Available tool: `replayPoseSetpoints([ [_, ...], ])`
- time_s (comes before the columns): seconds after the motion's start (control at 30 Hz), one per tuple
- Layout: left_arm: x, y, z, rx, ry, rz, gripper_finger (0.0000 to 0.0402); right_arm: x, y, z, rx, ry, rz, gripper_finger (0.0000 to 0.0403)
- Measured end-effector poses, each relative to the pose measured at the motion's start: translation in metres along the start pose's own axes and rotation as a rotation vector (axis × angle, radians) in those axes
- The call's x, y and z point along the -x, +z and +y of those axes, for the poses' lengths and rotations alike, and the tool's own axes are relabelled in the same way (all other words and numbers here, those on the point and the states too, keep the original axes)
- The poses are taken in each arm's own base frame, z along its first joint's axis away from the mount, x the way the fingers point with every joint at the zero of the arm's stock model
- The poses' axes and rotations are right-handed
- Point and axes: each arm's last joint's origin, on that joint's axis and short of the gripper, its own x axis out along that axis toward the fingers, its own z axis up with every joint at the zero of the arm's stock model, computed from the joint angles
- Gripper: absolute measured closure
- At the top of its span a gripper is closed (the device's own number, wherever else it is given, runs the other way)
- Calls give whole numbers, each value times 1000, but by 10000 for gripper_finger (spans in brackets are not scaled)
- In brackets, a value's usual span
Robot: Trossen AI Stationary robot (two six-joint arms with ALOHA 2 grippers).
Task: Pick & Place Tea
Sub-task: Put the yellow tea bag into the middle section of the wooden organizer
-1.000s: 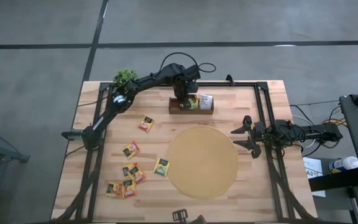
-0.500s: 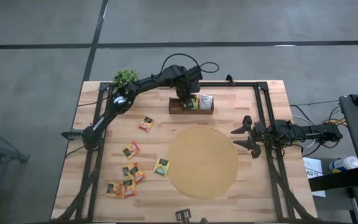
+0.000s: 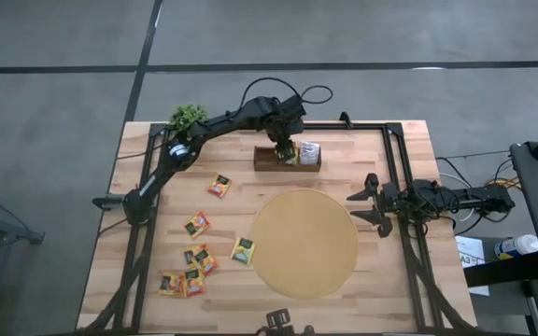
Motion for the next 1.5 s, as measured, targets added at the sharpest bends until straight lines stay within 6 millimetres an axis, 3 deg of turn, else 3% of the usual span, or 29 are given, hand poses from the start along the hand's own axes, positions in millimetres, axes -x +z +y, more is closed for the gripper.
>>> replayPoseSetpoints([
  [0.2,27,4,2,27,16,-79,210,0,0,0,0,0,0,181],
  [0.33,33,5,1,36,5,-95,205,0,0,0,0,0,0,181],
  [0.67,17,-6,-20,-6,-565,-95,204,0,0,0,0,0,0,181],
  [0.87,-18,-16,-24,-13,-505,-62,206,0,0,0,0,0,0,181],
  [1.07,-44,-18,-24,92,-480,-123,207,0,0,0,0,0,0,181],
  [1.5,-52,-21,-18,79,-284,-108,207,0,0,0,0,0,0,181],
])
